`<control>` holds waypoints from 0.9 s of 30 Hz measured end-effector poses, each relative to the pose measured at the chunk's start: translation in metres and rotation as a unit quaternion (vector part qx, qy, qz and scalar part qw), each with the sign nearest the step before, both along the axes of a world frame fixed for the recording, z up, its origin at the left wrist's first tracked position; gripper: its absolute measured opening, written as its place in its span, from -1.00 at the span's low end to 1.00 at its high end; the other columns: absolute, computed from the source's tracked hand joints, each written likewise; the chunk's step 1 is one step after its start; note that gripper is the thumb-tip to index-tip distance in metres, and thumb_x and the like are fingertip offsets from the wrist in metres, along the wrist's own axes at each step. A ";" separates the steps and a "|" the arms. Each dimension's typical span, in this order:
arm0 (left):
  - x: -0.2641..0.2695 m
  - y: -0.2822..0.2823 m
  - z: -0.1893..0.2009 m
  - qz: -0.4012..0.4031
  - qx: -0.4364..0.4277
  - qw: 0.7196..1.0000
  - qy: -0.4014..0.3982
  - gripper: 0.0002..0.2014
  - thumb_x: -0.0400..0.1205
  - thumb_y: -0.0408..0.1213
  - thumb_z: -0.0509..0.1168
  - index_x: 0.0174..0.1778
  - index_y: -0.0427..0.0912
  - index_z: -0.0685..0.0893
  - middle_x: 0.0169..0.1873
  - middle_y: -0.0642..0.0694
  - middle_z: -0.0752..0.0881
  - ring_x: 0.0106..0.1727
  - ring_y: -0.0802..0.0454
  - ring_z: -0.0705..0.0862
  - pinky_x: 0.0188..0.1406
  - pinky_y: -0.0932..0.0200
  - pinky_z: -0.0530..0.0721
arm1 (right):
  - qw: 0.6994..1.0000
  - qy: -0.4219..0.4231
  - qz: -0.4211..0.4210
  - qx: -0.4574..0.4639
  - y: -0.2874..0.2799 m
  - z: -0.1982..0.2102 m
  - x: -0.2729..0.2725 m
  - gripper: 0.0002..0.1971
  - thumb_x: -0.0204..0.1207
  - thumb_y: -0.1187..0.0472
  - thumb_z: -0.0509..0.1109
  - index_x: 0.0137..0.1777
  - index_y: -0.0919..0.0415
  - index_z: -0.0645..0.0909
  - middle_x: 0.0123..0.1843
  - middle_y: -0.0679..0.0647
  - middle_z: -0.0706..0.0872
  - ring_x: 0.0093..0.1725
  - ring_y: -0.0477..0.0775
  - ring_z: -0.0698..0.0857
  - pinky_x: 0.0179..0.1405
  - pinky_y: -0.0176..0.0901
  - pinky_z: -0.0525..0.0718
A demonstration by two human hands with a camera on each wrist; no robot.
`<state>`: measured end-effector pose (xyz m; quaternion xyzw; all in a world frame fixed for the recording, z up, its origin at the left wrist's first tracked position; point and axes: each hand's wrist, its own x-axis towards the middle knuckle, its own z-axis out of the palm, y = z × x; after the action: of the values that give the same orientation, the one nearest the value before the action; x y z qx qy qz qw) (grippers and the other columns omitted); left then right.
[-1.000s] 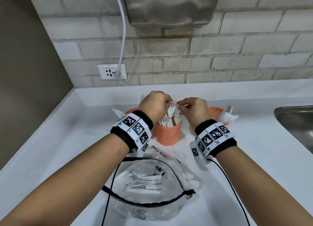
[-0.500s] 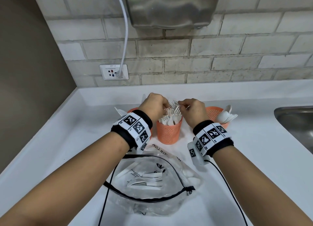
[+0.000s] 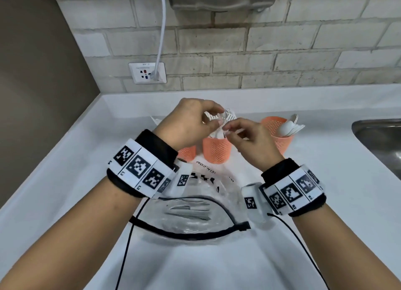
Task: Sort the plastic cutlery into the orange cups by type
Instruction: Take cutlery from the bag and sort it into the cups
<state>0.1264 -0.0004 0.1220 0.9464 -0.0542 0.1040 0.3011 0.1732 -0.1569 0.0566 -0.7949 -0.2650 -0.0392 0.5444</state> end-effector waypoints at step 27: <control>-0.094 0.024 -0.088 -0.023 0.172 0.968 0.182 -0.30 0.62 -0.17 0.27 0.63 0.08 0.06 0.64 -0.09 0.01 0.57 -0.16 0.33 0.49 -0.05 0.42 | 0.929 0.042 0.173 -0.325 -0.013 -0.007 -0.101 -0.69 0.36 -0.05 0.52 0.10 -0.36 0.67 0.60 0.06 0.16 0.58 0.12 0.19 0.58 0.01 0.23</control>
<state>0.0328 0.0240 0.0336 0.9855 -0.0368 -0.0880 0.1403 0.0718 -0.1700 0.0496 -0.8712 -0.3735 0.1770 0.2648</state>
